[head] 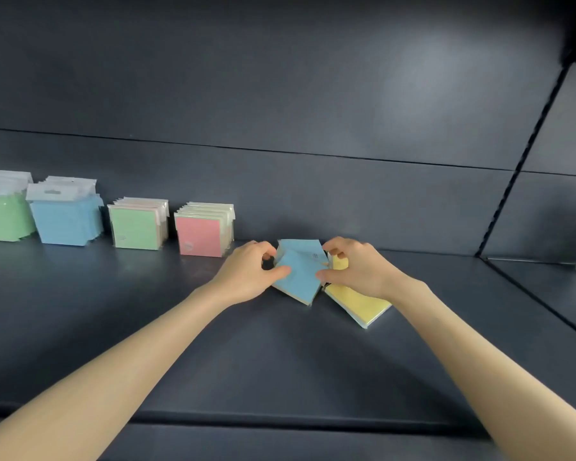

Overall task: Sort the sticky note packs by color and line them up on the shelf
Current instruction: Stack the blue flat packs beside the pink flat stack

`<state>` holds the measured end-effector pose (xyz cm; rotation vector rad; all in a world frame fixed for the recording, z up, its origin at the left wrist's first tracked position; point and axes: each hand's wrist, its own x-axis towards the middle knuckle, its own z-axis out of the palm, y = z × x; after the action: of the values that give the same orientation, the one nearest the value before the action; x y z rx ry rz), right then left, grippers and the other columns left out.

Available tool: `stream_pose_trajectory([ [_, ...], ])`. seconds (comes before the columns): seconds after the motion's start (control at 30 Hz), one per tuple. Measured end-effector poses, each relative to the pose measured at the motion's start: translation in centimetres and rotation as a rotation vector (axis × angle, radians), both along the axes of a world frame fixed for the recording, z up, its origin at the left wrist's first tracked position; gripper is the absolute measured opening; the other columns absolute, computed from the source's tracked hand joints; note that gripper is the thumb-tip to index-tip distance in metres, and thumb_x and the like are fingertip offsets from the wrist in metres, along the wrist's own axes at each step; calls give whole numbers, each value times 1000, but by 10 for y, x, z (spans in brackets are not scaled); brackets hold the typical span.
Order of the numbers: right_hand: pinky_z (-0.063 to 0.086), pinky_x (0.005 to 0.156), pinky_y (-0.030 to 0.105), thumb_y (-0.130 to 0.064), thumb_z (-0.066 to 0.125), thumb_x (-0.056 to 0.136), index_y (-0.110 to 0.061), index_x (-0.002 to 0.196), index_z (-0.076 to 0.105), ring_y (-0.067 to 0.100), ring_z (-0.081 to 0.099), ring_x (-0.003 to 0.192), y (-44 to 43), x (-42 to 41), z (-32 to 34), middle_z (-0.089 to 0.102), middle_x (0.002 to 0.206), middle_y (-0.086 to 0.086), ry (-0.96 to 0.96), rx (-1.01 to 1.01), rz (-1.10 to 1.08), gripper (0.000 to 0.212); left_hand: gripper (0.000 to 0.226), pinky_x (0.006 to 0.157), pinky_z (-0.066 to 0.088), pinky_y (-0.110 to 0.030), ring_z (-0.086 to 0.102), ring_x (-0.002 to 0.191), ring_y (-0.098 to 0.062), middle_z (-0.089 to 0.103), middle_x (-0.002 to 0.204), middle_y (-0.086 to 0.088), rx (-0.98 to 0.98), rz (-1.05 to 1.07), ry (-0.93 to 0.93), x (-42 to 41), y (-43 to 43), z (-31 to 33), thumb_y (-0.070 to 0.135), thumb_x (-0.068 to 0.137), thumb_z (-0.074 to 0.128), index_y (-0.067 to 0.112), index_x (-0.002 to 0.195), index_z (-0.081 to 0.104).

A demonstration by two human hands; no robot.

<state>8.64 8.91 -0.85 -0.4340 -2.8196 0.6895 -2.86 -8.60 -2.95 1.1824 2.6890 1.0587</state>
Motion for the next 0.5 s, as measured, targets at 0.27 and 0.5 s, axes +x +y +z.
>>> stream_pose_trajectory([
  [0.27,23,89,23,-40,73,76,-23,117,60,13,30,106,6,-7,-10,51,114,-3,16,1,-6,46,25,74,48,-25,61,80,-13,68,83,2,108,35,-246,2,13,-2,27,78,76,10,94,67],
  [0.5,42,63,9,-17,74,78,-9,105,51,7,54,78,5,-15,-3,56,95,-6,167,-301,40,36,22,72,58,-30,66,86,-19,67,95,-11,475,-58,-504,0,13,5,7,84,68,11,102,57],
])
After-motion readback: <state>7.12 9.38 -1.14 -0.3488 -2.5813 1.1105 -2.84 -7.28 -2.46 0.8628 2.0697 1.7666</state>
